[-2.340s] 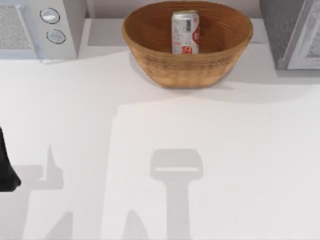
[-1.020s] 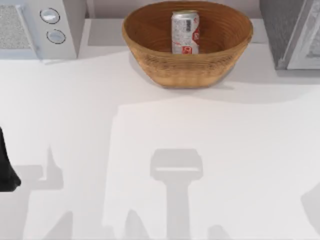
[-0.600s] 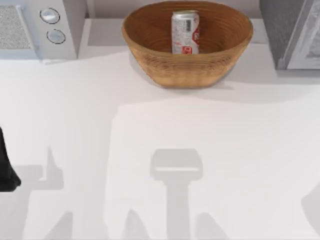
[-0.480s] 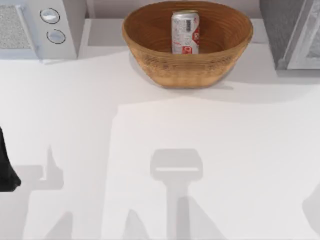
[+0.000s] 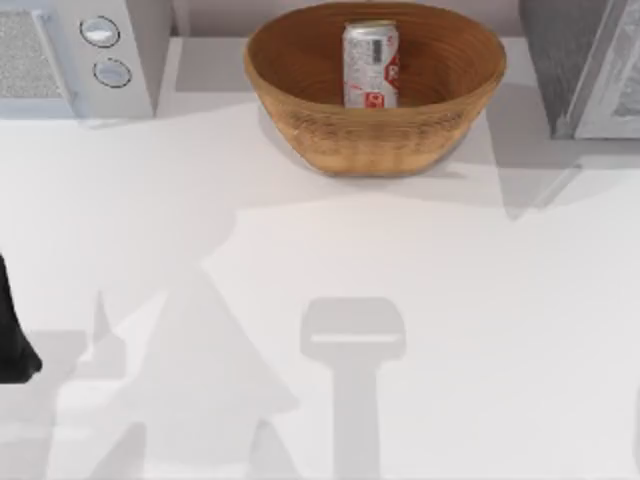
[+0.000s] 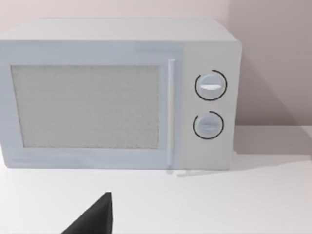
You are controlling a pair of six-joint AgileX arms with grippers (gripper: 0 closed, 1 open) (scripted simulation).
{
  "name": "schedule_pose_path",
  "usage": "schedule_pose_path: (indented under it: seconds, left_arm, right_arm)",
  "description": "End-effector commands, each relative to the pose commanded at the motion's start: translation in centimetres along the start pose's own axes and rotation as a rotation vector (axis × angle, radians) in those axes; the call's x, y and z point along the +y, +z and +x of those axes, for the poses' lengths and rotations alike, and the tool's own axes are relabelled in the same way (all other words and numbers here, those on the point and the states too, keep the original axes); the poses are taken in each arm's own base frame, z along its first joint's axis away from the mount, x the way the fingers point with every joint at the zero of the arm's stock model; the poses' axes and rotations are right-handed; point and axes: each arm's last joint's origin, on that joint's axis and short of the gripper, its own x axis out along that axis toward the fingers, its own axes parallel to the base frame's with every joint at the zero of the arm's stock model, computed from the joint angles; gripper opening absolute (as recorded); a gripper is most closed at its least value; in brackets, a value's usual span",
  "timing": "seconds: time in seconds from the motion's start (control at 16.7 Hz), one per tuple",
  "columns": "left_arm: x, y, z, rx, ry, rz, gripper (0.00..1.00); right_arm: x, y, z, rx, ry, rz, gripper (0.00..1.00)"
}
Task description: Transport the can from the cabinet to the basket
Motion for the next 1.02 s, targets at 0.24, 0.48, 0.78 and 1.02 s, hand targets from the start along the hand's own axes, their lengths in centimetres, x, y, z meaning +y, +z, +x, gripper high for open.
schedule_pose_path:
  seconds: [0.24, 0.48, 0.78, 1.02]
  left_arm:
    - [0.0, 0.0, 0.0, 0.000, 0.000, 0.000, 1.00]
    - [0.0, 0.0, 0.0, 0.000, 0.000, 0.000, 1.00]
    - [0.0, 0.0, 0.0, 0.000, 0.000, 0.000, 1.00]
    - [0.0, 0.0, 0.0, 0.000, 0.000, 0.000, 1.00]
  right_arm:
    - [8.4, -0.4, 0.0, 0.008, 0.002, -0.011, 1.00]
    - [13.7, -0.4, -2.3, -0.003, 0.003, -0.017, 1.00]
    - [15.3, -0.3, -3.5, -0.013, 0.004, -0.015, 1.00]
    - [14.2, 0.3, -4.2, -0.036, -0.039, -0.016, 1.00]
